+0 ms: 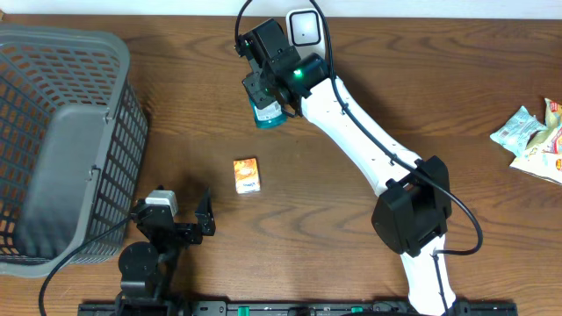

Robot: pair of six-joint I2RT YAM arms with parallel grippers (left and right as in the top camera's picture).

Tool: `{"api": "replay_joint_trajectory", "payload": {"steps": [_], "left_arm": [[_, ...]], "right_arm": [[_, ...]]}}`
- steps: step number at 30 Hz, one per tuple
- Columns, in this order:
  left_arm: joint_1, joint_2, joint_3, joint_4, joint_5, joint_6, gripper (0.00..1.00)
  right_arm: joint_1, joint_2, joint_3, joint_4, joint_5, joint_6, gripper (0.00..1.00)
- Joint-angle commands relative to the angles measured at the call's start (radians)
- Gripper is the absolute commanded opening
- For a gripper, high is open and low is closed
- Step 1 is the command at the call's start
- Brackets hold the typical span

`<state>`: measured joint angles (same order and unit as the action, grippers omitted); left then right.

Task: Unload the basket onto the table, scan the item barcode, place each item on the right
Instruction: 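Lift the mouthwash bottle toward the white scanner with the right gripper, then hold the mouthwash bottle in front of the scanner and rotate it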

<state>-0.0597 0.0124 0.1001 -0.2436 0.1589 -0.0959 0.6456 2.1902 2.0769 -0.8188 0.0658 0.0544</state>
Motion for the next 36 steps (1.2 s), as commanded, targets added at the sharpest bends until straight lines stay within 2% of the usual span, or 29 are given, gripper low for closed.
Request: {"api": "replay_joint_trajectory", "payload": {"steps": [1,14,23,28,36], "left_arm": [[0.002,-0.001,-0.014,-0.032,0.013,0.017,0.98],[0.002,-0.001,-0.014,-0.032,0.013,0.017,0.98],[0.002,-0.001,-0.014,-0.032,0.013,0.017,0.98],[0.002,-0.001,-0.014,-0.032,0.013,0.017,0.98],[0.002,-0.001,-0.014,-0.032,0.013,0.017,0.98]], "right_arm": [[0.010,-0.053,0.030,0.002,0.077,0.128,0.14],[0.019,-0.053,0.030,-0.122,0.386,0.582,0.16],[0.052,-0.053,0.030,-0.170,0.396,0.634,0.17],[0.076,-0.053,0.031,-0.187,0.396,0.633,0.22],[0.076,-0.053,0.031,-0.228,0.381,0.633,0.22]]}}
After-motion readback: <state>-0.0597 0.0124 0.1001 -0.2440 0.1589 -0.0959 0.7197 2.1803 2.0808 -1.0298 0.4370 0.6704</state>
